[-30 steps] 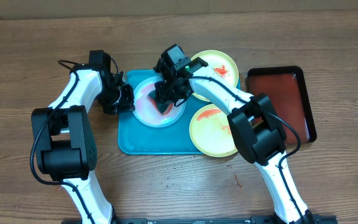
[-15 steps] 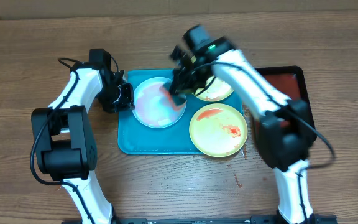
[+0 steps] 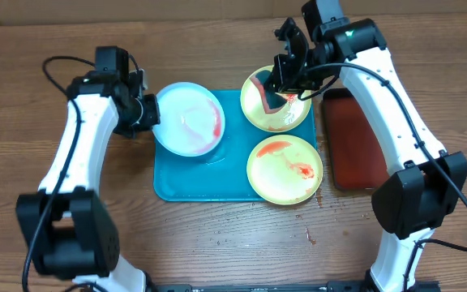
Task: Clean dirty plates on tray and stack at the side
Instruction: 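Lift the white plate with the left gripper and tilt it up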
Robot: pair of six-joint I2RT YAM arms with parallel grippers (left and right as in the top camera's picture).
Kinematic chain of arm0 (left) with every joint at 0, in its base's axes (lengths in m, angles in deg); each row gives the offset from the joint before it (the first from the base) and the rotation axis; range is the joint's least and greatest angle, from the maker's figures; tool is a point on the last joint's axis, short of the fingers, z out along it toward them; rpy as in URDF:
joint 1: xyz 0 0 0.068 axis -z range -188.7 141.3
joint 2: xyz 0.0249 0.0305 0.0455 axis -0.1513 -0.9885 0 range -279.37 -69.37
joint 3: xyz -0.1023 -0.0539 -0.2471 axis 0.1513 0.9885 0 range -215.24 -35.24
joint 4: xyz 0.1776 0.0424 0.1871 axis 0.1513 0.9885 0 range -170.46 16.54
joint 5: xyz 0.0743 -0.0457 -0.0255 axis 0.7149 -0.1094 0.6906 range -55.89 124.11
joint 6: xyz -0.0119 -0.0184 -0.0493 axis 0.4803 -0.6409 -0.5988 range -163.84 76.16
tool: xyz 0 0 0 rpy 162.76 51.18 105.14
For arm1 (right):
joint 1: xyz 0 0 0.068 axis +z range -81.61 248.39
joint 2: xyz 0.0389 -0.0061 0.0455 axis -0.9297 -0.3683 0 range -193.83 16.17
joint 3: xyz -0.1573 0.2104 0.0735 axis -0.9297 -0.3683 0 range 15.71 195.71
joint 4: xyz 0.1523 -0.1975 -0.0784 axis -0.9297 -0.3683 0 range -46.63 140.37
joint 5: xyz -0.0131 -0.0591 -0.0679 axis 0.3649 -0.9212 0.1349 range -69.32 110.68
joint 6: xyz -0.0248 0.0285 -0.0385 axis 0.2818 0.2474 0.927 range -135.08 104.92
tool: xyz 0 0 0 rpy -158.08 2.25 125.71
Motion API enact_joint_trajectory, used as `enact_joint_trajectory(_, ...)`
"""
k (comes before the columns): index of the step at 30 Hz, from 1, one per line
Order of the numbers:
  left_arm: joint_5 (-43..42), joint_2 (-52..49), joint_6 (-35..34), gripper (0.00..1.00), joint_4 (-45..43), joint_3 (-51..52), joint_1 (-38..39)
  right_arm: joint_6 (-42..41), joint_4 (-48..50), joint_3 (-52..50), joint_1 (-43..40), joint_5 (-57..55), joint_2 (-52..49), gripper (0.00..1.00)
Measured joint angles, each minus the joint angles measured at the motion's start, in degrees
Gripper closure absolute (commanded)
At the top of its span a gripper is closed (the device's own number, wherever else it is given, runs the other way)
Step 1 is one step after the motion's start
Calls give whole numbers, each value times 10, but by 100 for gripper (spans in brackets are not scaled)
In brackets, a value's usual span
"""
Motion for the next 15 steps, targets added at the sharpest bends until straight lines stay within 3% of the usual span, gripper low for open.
enact_joint_trajectory(6, 99, 44, 0, 96, 9, 0, 33, 0, -2, 0, -8, -3, 0, 96)
enact_joint_trajectory(15, 308, 70, -33, 96, 31, 0, 158, 0, -5, 0, -22, -3, 0, 96)
